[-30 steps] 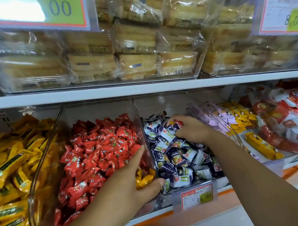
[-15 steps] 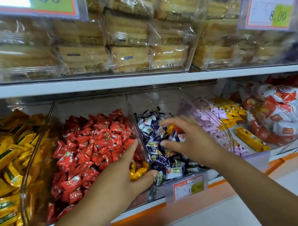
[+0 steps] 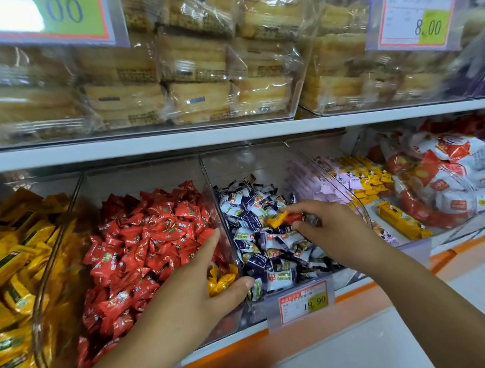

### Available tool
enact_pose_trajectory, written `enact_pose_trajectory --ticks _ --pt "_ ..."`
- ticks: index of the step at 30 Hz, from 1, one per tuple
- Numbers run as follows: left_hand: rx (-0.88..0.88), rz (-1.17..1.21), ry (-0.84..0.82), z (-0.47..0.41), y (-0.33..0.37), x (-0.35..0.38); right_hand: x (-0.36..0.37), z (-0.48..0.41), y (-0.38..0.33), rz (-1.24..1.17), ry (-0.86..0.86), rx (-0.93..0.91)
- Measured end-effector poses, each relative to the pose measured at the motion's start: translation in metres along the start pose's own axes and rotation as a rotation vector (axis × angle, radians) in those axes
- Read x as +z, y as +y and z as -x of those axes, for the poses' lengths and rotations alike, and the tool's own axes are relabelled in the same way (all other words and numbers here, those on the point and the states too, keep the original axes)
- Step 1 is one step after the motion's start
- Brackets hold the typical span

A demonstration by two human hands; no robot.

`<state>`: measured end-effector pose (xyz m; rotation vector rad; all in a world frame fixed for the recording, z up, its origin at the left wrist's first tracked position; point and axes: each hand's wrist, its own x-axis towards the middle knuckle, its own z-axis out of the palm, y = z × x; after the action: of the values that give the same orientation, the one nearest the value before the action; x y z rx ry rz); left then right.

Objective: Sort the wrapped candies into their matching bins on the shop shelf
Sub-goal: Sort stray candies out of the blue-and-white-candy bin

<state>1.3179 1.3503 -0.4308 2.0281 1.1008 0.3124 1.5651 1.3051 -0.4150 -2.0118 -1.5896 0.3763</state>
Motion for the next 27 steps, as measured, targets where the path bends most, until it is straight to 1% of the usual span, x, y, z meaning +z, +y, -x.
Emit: enact_pose_trajectory --ticks 5,6,8,10,11,12,13,14,16,17,18,19,20,23,25,26,27 --pt "0.016 -0.013 0.007 0.004 0.002 0.0 -0.016 -0.002 -0.01 -0.006 0.234 -0.026" --pt "0.016 -0.024 0.006 0.004 0.002 -0.001 -0.019 -0.002 -0.015 -0.033 0.261 -0.022" --pt "0.011 -0.037 0.008 0.004 0.002 -0.001 -0.019 -0.005 -0.03 -0.188 0.282 -0.026" --pt "0.0 -0.024 0.001 0.003 0.001 -0.001 -0.01 -0.01 -0.052 -0.421 0.22 -0.077" --pt "-0.005 -0.014 -0.002 0.002 0.0 -0.001 -0.005 -0.013 -0.063 -0.505 0.176 -0.111" --pt "-0.01 -0.004 -0.005 0.002 0.0 -0.001 -0.002 -0.017 -0.069 -0.529 0.136 -0.13" --pt "-0.012 0.005 -0.007 0.002 0.0 0.0 -0.003 -0.02 -0.072 -0.488 0.091 -0.122" --pt "-0.011 0.013 -0.01 0.002 0.0 0.0 -0.006 -0.024 -0.071 -0.389 0.036 -0.096" --pt "-0.001 0.014 -0.011 0.003 0.0 0.0 -0.016 -0.027 -0.056 -0.126 -0.134 0.0" --pt "0.005 0.007 -0.007 0.003 0.001 -0.001 -0.019 -0.025 -0.046 -0.034 -0.215 0.042" --pt "0.01 0.001 -0.003 0.003 0.001 -0.001 -0.02 -0.022 -0.037 0.026 -0.255 0.068" --pt "0.011 0.007 0.004 0.003 0.001 -0.001 -0.018 -0.02 -0.031 0.036 -0.245 0.077" --pt "0.012 0.024 0.013 0.002 0.0 -0.002 -0.015 -0.018 -0.028 0.01 -0.198 0.066" --pt "0.025 0.08 0.055 0.003 0.0 -0.002 -0.012 -0.014 -0.026 -0.039 -0.001 -0.013" --pt "0.052 0.136 0.122 0.005 0.003 -0.004 -0.019 -0.01 -0.03 -0.056 0.147 -0.085" --pt "0.068 0.153 0.161 0.007 0.005 -0.006 -0.022 -0.007 -0.034 -0.132 0.184 -0.12" --pt "0.086 0.169 0.199 0.008 0.007 -0.008 -0.025 -0.003 -0.039 -0.25 0.173 -0.147"
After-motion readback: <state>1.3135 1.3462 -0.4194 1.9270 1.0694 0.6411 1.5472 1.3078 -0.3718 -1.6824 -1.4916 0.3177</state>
